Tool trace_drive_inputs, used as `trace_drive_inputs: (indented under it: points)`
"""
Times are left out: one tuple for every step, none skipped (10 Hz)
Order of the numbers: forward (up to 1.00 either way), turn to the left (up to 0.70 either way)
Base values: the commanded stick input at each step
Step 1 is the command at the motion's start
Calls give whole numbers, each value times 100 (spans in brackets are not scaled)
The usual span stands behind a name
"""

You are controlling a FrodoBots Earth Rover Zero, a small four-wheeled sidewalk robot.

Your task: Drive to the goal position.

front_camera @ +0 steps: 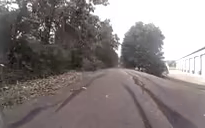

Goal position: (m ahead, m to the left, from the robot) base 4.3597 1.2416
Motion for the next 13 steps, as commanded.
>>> trace_drive_inputs:
  points:
    - [70,0]
    - [70,0]
    - [70,0]
    - [70,0]
    - [70,0]
    - [70,0]
    - [70,0]
    - [70,0]
    - [70,0]
    - [70,0]
    - [70,0]
    - [70,0]
    - [70,0]
